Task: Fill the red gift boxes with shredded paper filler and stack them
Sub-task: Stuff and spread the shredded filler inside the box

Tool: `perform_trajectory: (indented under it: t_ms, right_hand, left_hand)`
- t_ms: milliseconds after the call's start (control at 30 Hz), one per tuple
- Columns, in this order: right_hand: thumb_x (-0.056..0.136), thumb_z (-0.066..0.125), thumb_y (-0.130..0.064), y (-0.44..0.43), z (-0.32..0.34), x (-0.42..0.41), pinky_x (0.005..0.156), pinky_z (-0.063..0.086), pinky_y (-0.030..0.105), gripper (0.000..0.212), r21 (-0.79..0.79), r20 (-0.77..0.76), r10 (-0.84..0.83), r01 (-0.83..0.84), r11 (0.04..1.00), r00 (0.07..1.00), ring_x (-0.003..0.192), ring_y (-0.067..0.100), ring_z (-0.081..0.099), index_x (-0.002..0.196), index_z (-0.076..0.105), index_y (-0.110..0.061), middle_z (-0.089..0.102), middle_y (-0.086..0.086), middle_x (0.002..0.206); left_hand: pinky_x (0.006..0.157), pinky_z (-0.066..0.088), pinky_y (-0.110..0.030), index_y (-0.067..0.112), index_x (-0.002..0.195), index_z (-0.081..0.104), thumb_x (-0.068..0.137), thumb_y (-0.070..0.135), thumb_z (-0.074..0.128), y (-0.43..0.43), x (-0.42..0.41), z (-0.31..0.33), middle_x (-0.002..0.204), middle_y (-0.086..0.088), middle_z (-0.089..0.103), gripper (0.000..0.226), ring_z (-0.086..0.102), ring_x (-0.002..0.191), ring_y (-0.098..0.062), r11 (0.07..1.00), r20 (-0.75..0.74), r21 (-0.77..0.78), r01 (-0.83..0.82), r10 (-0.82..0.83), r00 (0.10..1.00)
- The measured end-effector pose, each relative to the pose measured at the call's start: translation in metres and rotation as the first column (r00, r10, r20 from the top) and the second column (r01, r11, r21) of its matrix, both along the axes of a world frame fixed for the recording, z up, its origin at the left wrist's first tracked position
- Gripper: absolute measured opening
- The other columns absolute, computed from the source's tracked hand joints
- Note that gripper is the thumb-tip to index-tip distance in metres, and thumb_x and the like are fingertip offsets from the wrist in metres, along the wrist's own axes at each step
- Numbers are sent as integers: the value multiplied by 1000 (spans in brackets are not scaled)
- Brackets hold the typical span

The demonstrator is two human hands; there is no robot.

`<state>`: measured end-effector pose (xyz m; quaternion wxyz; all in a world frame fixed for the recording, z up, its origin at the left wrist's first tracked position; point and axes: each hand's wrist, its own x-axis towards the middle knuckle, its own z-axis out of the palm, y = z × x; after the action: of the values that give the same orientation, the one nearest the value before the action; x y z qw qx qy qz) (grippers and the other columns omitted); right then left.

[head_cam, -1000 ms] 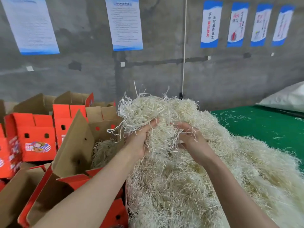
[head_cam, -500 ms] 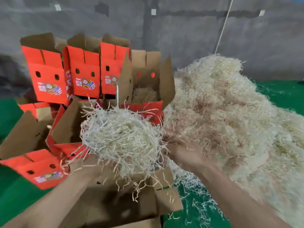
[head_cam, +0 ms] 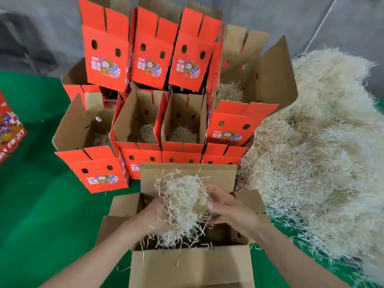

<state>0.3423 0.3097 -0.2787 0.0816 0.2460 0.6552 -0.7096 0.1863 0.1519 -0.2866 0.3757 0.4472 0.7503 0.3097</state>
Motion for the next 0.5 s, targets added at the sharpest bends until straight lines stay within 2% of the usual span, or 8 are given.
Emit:
perform_trajectory:
  t_ms: [67, 100, 167, 233, 300, 333, 400, 500]
  right_hand:
    - [70, 80, -25, -15, -8, -8, 74, 51, 15, 71, 111, 69, -76, 68, 991, 995, 97, -2, 57, 126, 37, -26, 50, -15, 121]
    - [72, 75, -7, -18, -11, -8, 68, 50, 13, 62, 136, 68, -138, 128, 982, 988, 90, -1, 61, 125, 45, -18, 59, -13, 114]
    - [72, 63, 9, -13, -16, -1, 70, 53, 20, 49, 155, 60, -275, 263, 952, 959, 86, 8, 66, 117, 55, -10, 69, 0, 101]
    - [79, 53, 15, -6, -15, 11, 71, 53, 22, 39, 136, 48, -390, 381, 915, 919, 82, 13, 65, 110, 59, -7, 69, 8, 94]
    - [85, 48, 13, -3, -14, 18, 66, 51, 20, 26, 81, 42, -436, 432, 898, 899, 76, 15, 66, 101, 60, -2, 70, 13, 89]
    - [87, 46, 12, -4, -15, 19, 63, 51, 19, 22, 71, 44, -446, 442, 894, 894, 74, 15, 66, 100, 59, -1, 70, 12, 87]
    - [87, 47, 11, -4, -17, 18, 64, 51, 24, 19, 93, 18, -480, 476, 874, 877, 76, 18, 64, 101, 54, 0, 64, 17, 93]
    - [80, 64, 5, 1, -19, 17, 71, 49, 34, 24, 101, 3, -573, 569, 816, 820, 81, 24, 57, 96, 49, -5, 52, 16, 91]
  left_hand:
    - [100, 31, -12, 8, 118, 53, 71, 17, 80, 6, 6, -4, 117, 8, 47, 55, 42, 113, -8, 972, -67, -2, 233, -233, 970]
    - [106, 32, -21, 9, 124, 53, 69, 25, 82, 9, 6, -7, 124, 5, 51, 63, 45, 118, -10, 968, -87, -46, 248, -251, 964]
    - [102, 41, -30, 9, 127, 50, 62, 44, 82, 10, -4, -6, 123, 2, 56, 81, 52, 116, -15, 980, -44, -168, 109, -117, 992]
    - [88, 48, -23, 7, 131, 45, 50, 56, 82, 6, -22, -9, 114, 8, 57, 101, 55, 103, -6, 979, 119, -205, 10, 15, 993]
    - [68, 38, -7, 8, 137, 35, 43, 67, 79, -2, -33, -10, 104, 16, 48, 119, 44, 88, 5, 979, 222, -201, -23, 68, 973]
    - [64, 33, -4, 9, 140, 31, 40, 69, 77, -4, -34, -13, 109, 16, 46, 125, 41, 87, 6, 978, 267, -203, -37, 91, 959]
    - [73, 36, -7, 11, 142, 26, 38, 62, 77, -6, -33, -17, 127, 12, 41, 127, 41, 97, 3, 977, 358, -192, -94, 159, 920]
    - [103, 30, -29, 17, 146, 20, 39, 51, 85, -14, -34, -25, 147, 0, 31, 129, 36, 120, -9, 964, 488, -140, -225, 264, 832]
